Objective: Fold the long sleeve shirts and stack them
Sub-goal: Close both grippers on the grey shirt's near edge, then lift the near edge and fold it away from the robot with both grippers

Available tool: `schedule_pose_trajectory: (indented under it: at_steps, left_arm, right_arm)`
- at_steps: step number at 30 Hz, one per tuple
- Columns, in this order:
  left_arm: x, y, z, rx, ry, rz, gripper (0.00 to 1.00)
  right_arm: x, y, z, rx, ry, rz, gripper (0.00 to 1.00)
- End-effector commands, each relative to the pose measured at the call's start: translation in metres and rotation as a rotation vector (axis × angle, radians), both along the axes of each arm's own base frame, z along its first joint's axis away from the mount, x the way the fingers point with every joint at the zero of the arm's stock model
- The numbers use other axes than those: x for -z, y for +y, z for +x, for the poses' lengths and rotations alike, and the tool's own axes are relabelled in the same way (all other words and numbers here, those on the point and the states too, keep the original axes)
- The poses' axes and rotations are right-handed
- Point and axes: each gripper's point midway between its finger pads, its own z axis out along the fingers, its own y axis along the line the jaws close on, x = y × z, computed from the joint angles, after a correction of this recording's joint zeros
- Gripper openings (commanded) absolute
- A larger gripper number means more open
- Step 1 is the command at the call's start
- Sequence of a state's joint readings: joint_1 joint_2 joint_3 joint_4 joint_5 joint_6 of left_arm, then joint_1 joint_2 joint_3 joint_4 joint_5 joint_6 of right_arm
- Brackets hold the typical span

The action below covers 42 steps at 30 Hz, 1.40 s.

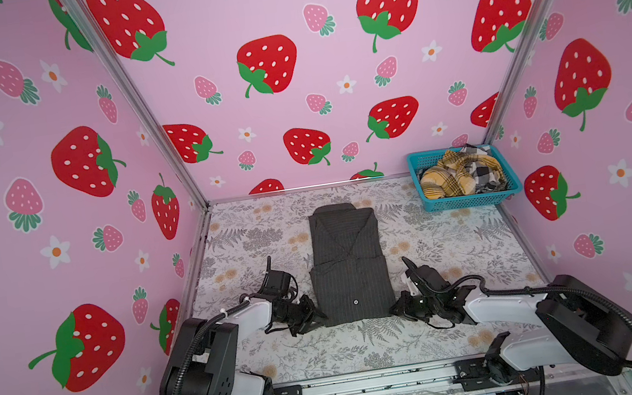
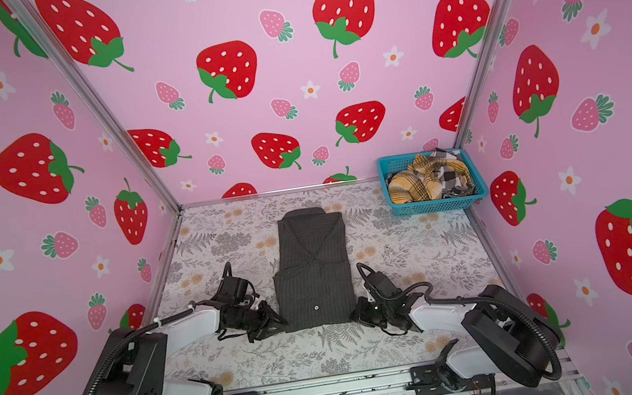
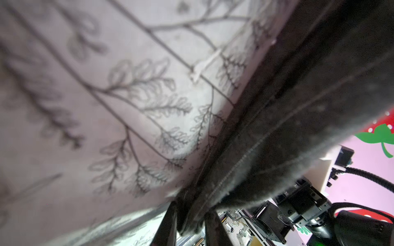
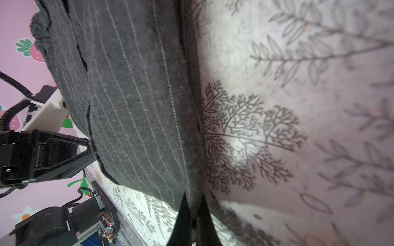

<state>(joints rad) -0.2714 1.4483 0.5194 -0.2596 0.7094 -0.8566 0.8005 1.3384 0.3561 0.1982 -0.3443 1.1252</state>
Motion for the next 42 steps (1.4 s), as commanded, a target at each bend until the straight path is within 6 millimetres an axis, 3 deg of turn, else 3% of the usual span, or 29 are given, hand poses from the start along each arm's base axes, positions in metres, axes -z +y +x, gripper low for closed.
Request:
schedule_pose_trajectory:
  at_steps: [1, 3, 5, 6, 15, 25, 30, 36, 42]
  left_arm:
    - [0.01, 0.008, -0.005, 0.01, 0.03, 0.078, 0.2]
    - [0.009, 0.008, -0.007, 0.024, 0.031, 0.087, 0.14]
    - [0.009, 0.008, -0.009, 0.029, 0.036, 0.098, 0.01]
    - [0.008, 0.009, -0.009, 0.029, 0.034, 0.101, 0.0]
    - [-0.012, -0.004, 0.002, 0.01, -0.021, 0.015, 0.0]
    - [-0.048, -0.012, 0.012, 0.0, -0.112, -0.047, 0.0]
    - [-0.045, -0.012, 0.003, 0.02, -0.104, -0.04, 0.0]
    - [-0.037, -0.01, -0.026, 0.031, -0.073, -0.035, 0.0]
    - [-0.056, -0.009, -0.045, 0.038, -0.113, -0.029, 0.0]
  right_arm:
    - [0.009, -0.011, -0.007, 0.016, 0.028, -0.057, 0.0]
    - [0.005, -0.009, -0.005, 0.01, 0.013, -0.052, 0.0]
    - [0.0, -0.008, -0.002, 0.004, -0.006, -0.054, 0.0]
    - [-0.002, -0.009, -0.001, 0.003, -0.012, -0.06, 0.0]
    - [-0.032, -0.001, 0.008, -0.034, -0.108, -0.017, 0.0]
    - [-0.06, 0.003, 0.012, -0.072, -0.189, 0.0, 0.0]
    - [-0.066, 0.0, 0.01, -0.084, -0.204, -0.012, 0.0]
    - [-0.065, -0.012, -0.004, -0.09, -0.201, -0.04, 0.0]
    - [-0.087, -0.018, -0.017, -0.098, -0.244, -0.037, 0.0]
